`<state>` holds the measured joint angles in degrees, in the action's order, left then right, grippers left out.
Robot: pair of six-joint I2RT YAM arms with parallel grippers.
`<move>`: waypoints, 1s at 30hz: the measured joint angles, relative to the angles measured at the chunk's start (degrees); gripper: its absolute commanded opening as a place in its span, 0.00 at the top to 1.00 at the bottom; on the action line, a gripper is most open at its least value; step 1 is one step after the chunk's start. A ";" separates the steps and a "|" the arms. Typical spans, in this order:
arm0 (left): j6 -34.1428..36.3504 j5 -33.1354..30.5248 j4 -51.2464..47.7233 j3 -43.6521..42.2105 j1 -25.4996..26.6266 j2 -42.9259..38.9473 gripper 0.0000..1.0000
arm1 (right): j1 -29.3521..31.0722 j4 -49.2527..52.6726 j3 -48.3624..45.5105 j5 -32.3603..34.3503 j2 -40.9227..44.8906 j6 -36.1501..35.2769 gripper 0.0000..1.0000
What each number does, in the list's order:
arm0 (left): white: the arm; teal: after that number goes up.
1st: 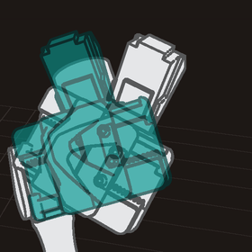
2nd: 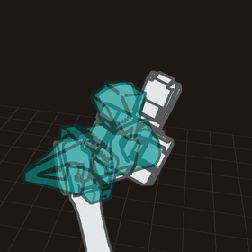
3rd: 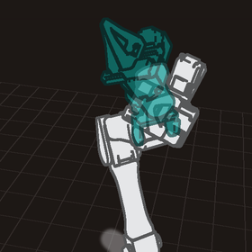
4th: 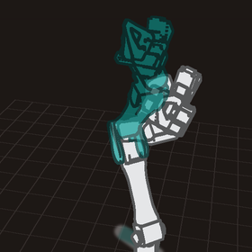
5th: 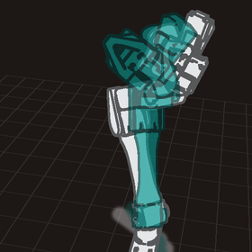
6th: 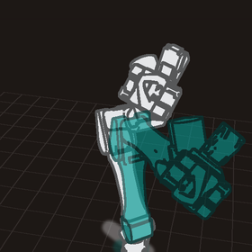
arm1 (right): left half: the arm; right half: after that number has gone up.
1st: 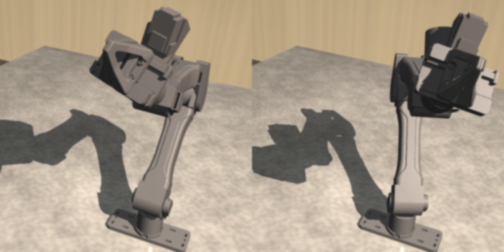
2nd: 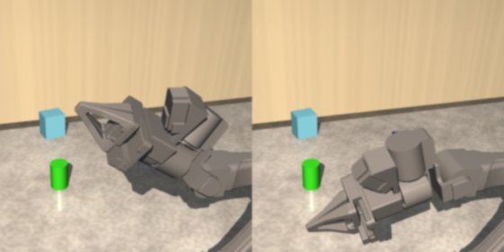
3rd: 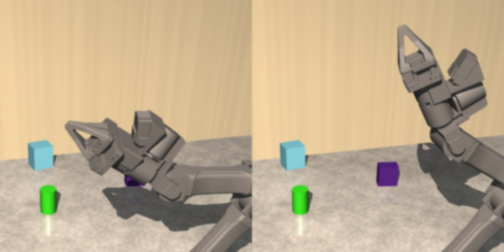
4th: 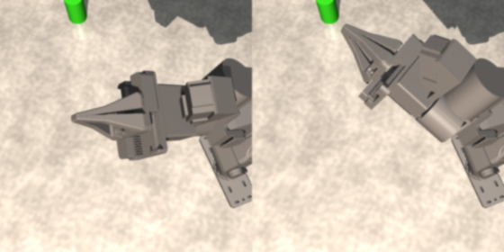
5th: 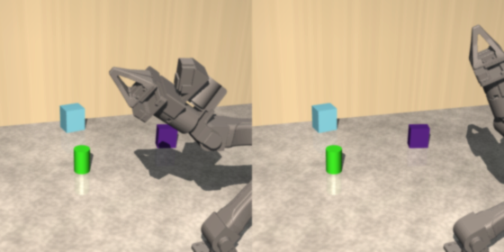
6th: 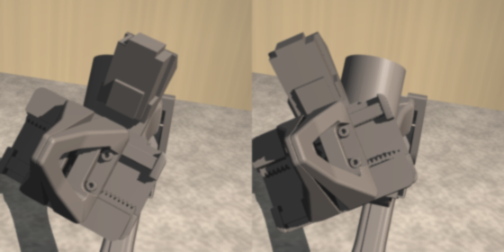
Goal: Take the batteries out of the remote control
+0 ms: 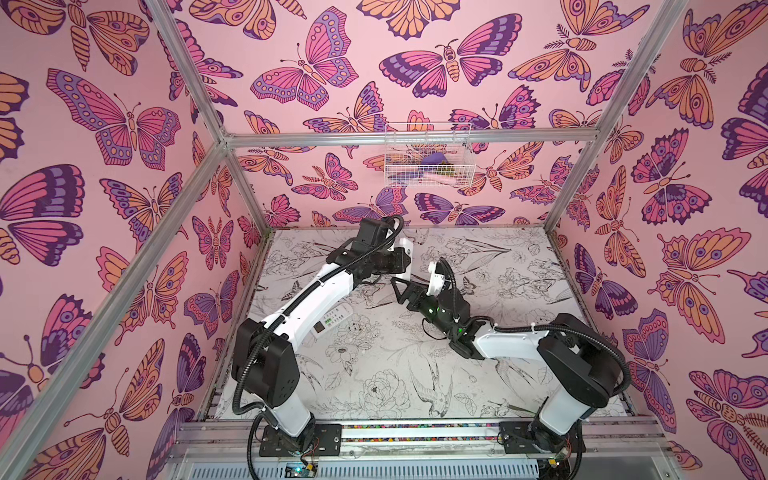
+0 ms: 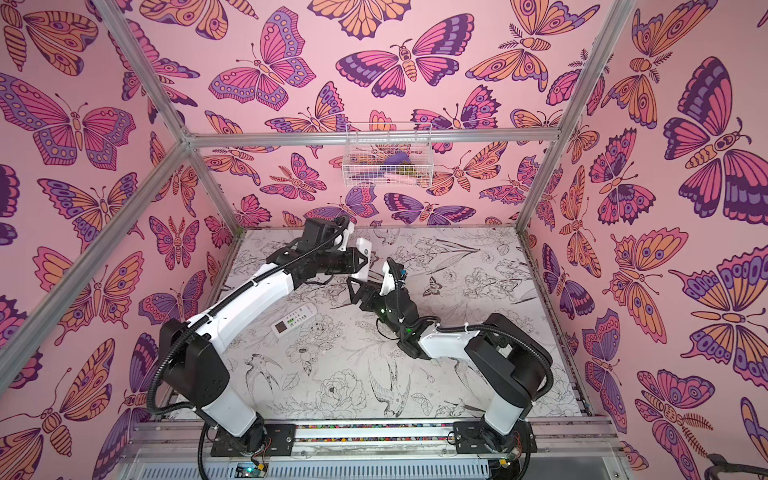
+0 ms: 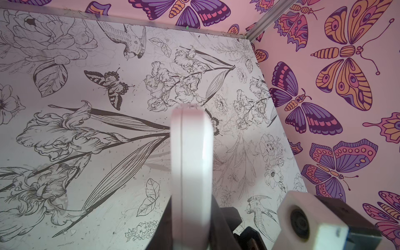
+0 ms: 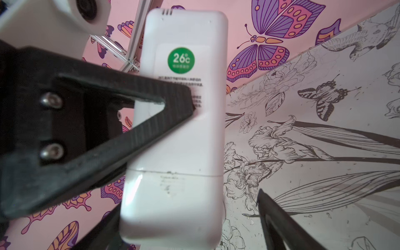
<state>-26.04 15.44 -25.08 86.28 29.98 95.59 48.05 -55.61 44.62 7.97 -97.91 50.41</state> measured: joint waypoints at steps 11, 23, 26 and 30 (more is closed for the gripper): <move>0.11 -0.70 0.46 -1.16 0.81 0.00 1.00 | 0.04 -0.98 1.40 -0.07 -0.85 0.48 0.46; 0.39 0.31 1.38 -1.46 0.81 -0.02 0.31 | -0.15 -1.18 0.46 -0.09 -0.90 0.09 0.59; 1.46 2.60 1.31 -1.29 0.55 -0.13 0.16 | -0.92 -1.01 -1.97 -0.44 -0.31 -1.53 0.62; 2.99 9.01 0.74 -0.13 -1.81 -1.20 0.00 | -2.82 2.27 -6.43 -1.36 4.04 -5.64 0.63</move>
<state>-23.05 24.45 -24.34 86.15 28.16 94.39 45.23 -53.34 38.20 6.61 -93.86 44.77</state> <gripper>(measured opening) 0.986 0.563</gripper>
